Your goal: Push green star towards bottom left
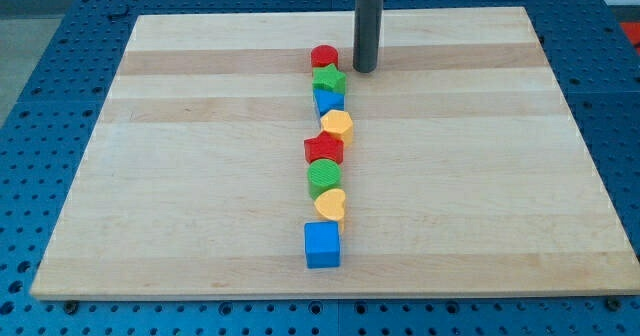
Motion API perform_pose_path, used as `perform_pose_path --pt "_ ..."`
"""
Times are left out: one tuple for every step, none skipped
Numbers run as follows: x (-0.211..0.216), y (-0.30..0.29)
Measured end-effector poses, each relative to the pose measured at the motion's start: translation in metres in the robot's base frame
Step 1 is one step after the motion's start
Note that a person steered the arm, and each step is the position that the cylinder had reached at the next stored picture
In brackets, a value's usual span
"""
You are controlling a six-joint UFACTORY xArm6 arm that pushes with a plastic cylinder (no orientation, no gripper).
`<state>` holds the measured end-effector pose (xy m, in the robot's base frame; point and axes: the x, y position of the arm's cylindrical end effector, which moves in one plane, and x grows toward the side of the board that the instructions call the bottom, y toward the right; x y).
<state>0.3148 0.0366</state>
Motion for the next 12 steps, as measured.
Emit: perform_pose_path --pt "0.011 -0.024" --pt "0.02 -0.06" --pt "0.042 -0.097" --pt "0.042 -0.099" --pt "0.039 -0.096" --pt "0.04 -0.088" --pt "0.049 -0.077" --pt "0.064 -0.08" --pt "0.084 -0.1" --pt "0.109 -0.137" --pt "0.144 -0.178" --pt "0.174 -0.211"
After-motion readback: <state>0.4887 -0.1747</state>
